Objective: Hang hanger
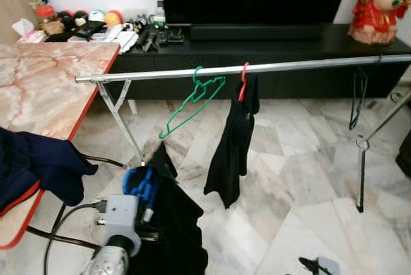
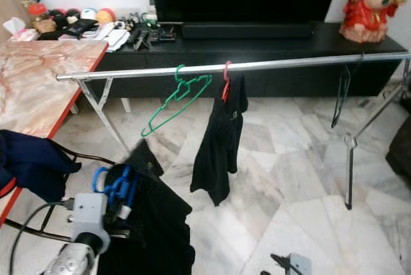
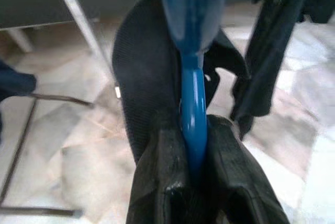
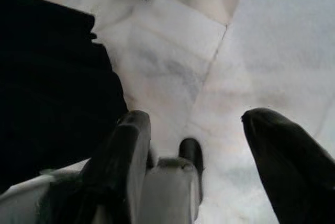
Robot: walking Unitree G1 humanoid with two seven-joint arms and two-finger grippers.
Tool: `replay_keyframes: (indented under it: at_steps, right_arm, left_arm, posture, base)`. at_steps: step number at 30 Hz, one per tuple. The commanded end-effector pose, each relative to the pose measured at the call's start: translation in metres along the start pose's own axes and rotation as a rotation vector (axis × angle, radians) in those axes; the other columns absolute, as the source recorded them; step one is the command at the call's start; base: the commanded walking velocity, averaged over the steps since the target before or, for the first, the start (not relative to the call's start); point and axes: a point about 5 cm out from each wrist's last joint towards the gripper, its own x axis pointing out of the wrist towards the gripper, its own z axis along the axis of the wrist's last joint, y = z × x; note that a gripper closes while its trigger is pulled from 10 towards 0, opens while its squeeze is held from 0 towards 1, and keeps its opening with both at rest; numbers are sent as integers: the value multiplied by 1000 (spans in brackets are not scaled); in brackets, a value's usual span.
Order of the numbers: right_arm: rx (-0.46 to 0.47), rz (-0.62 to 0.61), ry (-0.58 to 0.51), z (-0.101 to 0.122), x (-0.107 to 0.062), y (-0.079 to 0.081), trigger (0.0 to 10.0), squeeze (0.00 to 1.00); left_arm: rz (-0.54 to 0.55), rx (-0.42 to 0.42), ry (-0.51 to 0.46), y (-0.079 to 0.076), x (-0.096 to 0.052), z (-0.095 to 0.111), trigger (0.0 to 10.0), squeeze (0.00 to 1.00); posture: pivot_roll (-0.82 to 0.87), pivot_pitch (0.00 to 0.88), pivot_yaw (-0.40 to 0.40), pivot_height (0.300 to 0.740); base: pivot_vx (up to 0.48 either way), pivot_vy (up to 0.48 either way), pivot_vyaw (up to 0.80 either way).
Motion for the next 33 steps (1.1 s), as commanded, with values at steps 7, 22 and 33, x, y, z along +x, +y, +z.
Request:
replay_keyframes:
  at_steps: [7,22,33]
  right_arm:
    - [10,3,8,-3,0,1,10000,0]
    - [14,7,-10,-2,0,3,10000,0]
    - [10,10,-22,1,1,3,10000,0]
  left_arm:
    - [-5,8,-44,3,2,11,10000,0]
    - [-31,10,-48,1,3,12,10000,0]
    - [-29,7,-57,1,7,14,10000,0]
  posture:
    - [-11,38,1,740]
    - [-10,25,6,740]
    - [-9,32,2,740]
  base:
    - [0,0,0]
    - [0,0,0]
    - [-185,0,0]
